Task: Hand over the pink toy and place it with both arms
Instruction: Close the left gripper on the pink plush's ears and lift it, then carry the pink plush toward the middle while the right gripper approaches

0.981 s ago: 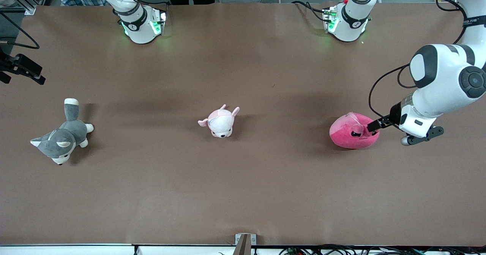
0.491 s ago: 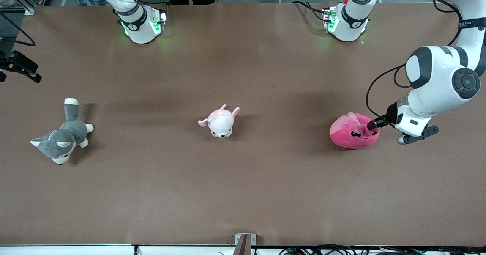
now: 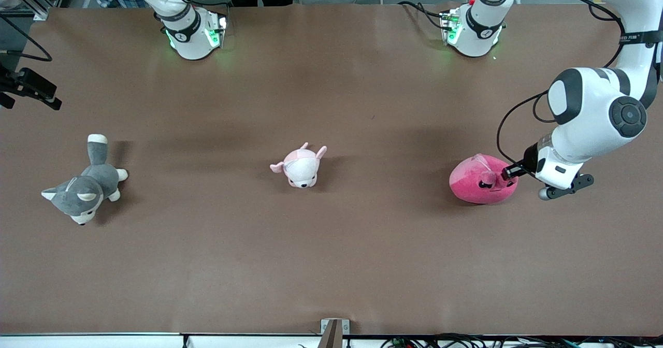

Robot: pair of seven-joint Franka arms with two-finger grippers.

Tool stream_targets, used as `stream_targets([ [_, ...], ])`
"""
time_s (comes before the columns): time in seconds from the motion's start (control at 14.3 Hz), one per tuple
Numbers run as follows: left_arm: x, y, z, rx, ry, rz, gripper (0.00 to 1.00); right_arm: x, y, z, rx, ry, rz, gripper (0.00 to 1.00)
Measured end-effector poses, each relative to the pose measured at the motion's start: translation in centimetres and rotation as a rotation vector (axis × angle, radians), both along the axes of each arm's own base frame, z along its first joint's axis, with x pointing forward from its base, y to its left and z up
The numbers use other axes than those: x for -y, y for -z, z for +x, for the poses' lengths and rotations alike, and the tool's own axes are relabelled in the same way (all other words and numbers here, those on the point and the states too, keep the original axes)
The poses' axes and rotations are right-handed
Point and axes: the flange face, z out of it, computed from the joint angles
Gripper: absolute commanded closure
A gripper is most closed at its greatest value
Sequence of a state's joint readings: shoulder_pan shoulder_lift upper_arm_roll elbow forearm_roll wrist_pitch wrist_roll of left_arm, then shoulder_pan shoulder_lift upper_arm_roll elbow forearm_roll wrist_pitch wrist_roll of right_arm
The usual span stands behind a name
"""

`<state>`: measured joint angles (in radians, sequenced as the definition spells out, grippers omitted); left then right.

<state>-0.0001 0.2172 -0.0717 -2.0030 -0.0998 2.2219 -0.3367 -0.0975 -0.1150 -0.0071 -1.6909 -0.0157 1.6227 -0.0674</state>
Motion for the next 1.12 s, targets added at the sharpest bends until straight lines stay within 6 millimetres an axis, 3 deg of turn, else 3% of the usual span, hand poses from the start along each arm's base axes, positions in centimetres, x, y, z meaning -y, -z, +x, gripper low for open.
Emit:
stream_targets([
  [0.28,0.9,-0.6,0.0,0.014,0.015,-0.003,1.00,-0.1,-0.2,0.1,0.008,-0.002,-0.001,0.00],
  [0.56,3.6,-3.3,-0.7,0.016,0.033,-0.020,1.00,-0.5,-0.8,0.1,0.022,-0.009,-0.002,0.00],
  [1.12,13.6,-14.5,-2.1,-0.028,0.026,-0.129,1.00,-0.4,-0.1,0.3,0.006,-0.008,0.000,0.00],
])
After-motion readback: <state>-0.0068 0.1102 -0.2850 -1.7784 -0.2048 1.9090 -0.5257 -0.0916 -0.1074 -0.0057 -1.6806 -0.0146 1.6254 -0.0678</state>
